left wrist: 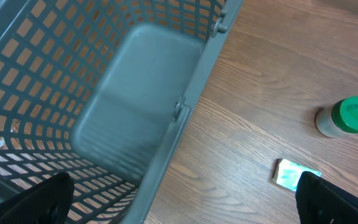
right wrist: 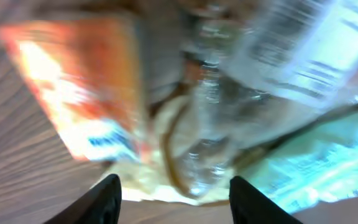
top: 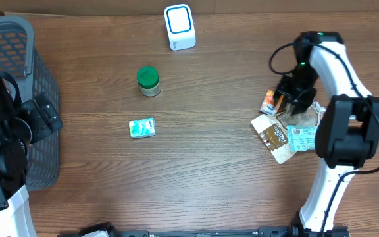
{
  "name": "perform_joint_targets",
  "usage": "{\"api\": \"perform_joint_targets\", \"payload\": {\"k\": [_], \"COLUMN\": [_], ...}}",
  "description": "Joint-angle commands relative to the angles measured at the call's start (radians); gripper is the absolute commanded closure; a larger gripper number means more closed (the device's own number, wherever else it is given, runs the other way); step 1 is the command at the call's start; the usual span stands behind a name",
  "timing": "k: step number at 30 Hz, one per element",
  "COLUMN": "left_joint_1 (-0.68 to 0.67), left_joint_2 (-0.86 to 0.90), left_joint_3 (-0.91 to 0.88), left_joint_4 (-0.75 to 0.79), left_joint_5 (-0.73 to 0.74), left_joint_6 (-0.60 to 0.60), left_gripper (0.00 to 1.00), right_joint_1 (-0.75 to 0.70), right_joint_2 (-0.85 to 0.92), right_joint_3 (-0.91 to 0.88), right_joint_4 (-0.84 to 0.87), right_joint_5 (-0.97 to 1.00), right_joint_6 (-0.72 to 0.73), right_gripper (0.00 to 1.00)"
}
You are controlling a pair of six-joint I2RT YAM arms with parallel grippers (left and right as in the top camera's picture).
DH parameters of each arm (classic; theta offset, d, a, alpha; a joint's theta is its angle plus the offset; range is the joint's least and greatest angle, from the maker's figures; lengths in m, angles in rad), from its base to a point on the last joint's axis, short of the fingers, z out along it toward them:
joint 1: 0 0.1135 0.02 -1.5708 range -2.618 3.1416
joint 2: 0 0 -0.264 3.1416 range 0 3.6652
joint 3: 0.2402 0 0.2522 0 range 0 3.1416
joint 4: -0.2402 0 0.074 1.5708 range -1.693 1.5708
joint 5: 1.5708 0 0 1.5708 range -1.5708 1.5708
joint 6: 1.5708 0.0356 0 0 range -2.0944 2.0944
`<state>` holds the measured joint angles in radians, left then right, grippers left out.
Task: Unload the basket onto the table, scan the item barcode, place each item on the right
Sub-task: 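Carry the orange packet right and release it on the pile, then reach the right gripper to the small green Kleenex packet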
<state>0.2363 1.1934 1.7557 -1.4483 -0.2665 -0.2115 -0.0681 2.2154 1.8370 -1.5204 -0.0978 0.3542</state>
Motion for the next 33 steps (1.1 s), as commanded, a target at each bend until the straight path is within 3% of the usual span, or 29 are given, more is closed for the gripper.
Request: {"api": "perform_joint_targets", "payload": {"k": [1,14,16,18,25,26,33], "left_joint_1": [0.005,0.006,0.005,0.005,0.005,0.006,0.005], "left_joint_2": [-0.009,-0.009,-0.009,-0.009,-0.009,-0.009,-0.009], "left_joint_3": [0.019,0.02,0.02,0.02,0.02,0.02,0.02], "left_joint_4": [0.001,0.001,0.001,0.001,0.001,0.001,0.001], "left_joint_5": [-0.01,-0.01,-0.01,-0.01,-0.01,-0.01,-0.01], "left_joint_6": [-0.021,-0.021,-0.021,-0.021,-0.021,-0.021,-0.021], "left_gripper": [0.0,0.0,0.0,0.0,0.0,0.0,0.0], "right_joint_1": [0.0,0.152,0.189,0.235,0.42,0.459,0.656], "right_joint_2": [-0.015,-0.056,-0.056,-0.056,-0.055,-0.055,-0.055], "right_joint_3": [-0.002,0.03,0.03,0.03,0.03,0.03,0.029], "right_joint_4": [-0.011,0.068,0.1,0.138,0.26,0.286,0.44], "right_joint_5": [-0.043,-0.169,-0.184,-0.199,-0.314,-0.341,-0.412], "right_joint_6": [-0.073,-0.095,-0.093,-0.083,-0.063,-0.063,-0.039], "right_gripper": [0.43,0.36,0.32,0.22,0.07,0.0,0.0]}}
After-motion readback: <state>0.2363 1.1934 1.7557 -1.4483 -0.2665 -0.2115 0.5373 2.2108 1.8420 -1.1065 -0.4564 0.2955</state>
